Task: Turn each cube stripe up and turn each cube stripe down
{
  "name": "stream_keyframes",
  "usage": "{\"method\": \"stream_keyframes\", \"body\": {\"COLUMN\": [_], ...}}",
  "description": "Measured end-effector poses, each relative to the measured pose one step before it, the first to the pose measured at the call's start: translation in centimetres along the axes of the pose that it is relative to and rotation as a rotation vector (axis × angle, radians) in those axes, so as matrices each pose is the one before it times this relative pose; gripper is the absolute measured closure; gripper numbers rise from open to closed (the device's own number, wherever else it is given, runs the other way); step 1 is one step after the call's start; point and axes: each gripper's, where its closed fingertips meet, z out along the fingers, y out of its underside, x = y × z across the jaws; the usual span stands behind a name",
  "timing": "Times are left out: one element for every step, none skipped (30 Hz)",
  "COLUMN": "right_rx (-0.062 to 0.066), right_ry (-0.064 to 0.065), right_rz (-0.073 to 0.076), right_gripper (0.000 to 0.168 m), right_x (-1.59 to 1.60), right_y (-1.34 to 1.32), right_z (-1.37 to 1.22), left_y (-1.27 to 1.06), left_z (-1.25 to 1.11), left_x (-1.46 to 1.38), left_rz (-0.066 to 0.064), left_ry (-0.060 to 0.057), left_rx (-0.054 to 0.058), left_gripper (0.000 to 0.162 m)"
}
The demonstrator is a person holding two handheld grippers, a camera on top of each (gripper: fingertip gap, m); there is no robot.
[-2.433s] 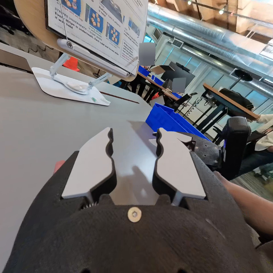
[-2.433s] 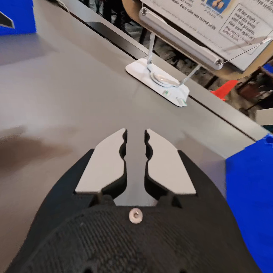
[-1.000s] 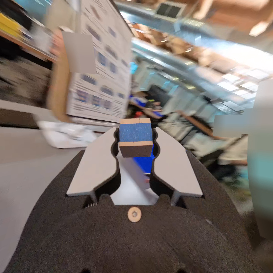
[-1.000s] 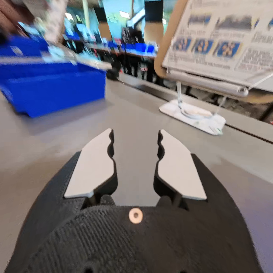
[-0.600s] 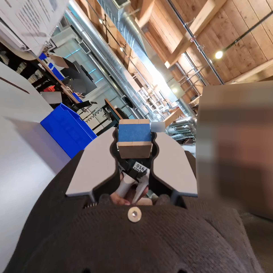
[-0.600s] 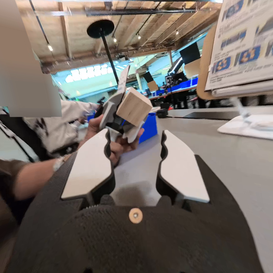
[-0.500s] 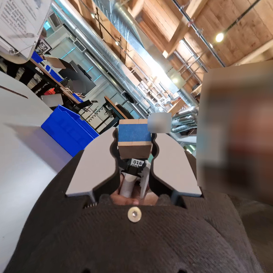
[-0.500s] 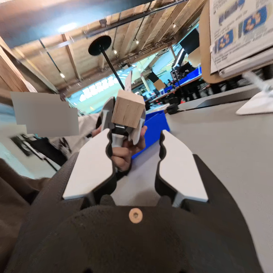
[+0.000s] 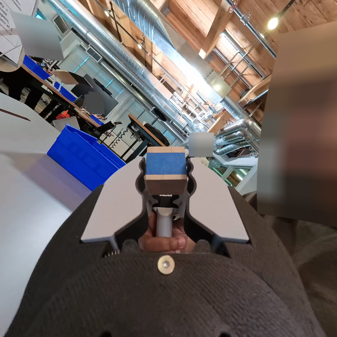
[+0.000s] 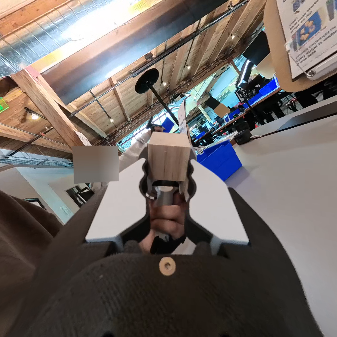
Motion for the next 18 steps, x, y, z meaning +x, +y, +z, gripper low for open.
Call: {"method": "stream_keyframes", "body": {"right_rx": [-0.0006,-0.0034,-0.0049,-0.002,-0.0019,-0.0025,-0.0028,-0.0046,-0.0021,0.0015,0.005,0.0052,0.0015,-0.0023,-0.0043,-0.0077,-0.0156,-0.0271], "right_ry": [-0.0013,-0.0032,-0.005,-0.0042,0.0018,0.0019,0.0012,0.0058,0.0099,0.0159,0.02,0.0254,0.0333,0.0413,0.0427,0.0448,0.0563,0.063], "right_rz": [-0.0059,-0.004,0.0014,0.0052,0.0024,-0.004,-0.0115,-0.0201,-0.0267,-0.0327,-0.0363,-0.0376,-0.0425,-0.0504,-0.0576,-0.0662,-0.0763,-0.0814], "right_gripper": [0.127,0.127,0.127,0.127,0.127,0.127,0.127,0.127,0.127,0.127,0.127,0.127,0.127,0.127,0.127,0.127,0.127,0.127], "right_x": [-0.059,-0.005,0.009,0.03,0.098,0.1,0.072,0.114,0.166,0.236,0.313,0.422,0.577,0.73,0.81,0.927,1.222,1.525], "right_y": [0.002,0.024,-0.005,-0.101,-0.153,-0.187,-0.261,-0.347,-0.463,-0.62,-0.761,-0.881,-0.982,-1.086,-1.182,-1.226,-1.187,-1.049], "right_z": [0.035,0.03,0.021,-0.005,-0.01,-0.033,-0.084,-0.14,-0.182,-0.223,-0.23,-0.211,-0.183,-0.188,-0.23,-0.292,-0.329,-0.373], "left_y": [0.018,0.042,0.042,0.078,0.08,-0.045,-0.241,-0.287,-0.22,-0.144,-0.121,-0.073,-0.02,0.046,0.136,0.18,0.25,0.252], "left_z": [-0.093,-0.08,-0.077,-0.062,-0.019,-0.017,-0.061,-0.13,-0.139,-0.14,-0.135,-0.12,-0.102,-0.073,-0.042,-0.017,0.017,0.053], "left_x": [0.057,0.017,-0.008,-0.023,-0.121,-0.21,-0.16,-0.057,-0.137,-0.252,-0.291,-0.22,-0.138,-0.146,-0.184,-0.223,-0.239,-0.134], "left_rz": [-0.0055,-0.0037,0.0037,0.0004,-0.0122,-0.0194,-0.0135,-0.0039,-0.0011,0.0002,-0.0007,-0.002,-0.0031,-0.0035,-0.0008,0.0011,0.0012,0.0019], "left_ry": [0.0077,0.0042,0.0007,0.002,-0.002,-0.0102,-0.0116,-0.0047,-0.0082,-0.0129,-0.0141,-0.0081,-0.0016,-0.0028,-0.0053,-0.0091,-0.0105,-0.0043], "left_rx": [-0.0016,-0.0031,-0.0013,-0.0023,-0.0051,0.0005,0.0142,0.0169,0.0099,0.0036,0.0016,-0.0005,-0.0023,-0.0052,-0.0088,-0.0105,-0.0129,-0.0136], "left_gripper": [0.119,0.119,0.119,0.119,0.119,0.118,0.115,0.111,0.108,0.106,0.103,0.102,0.102,0.102,0.102,0.102,0.102,0.102]}}
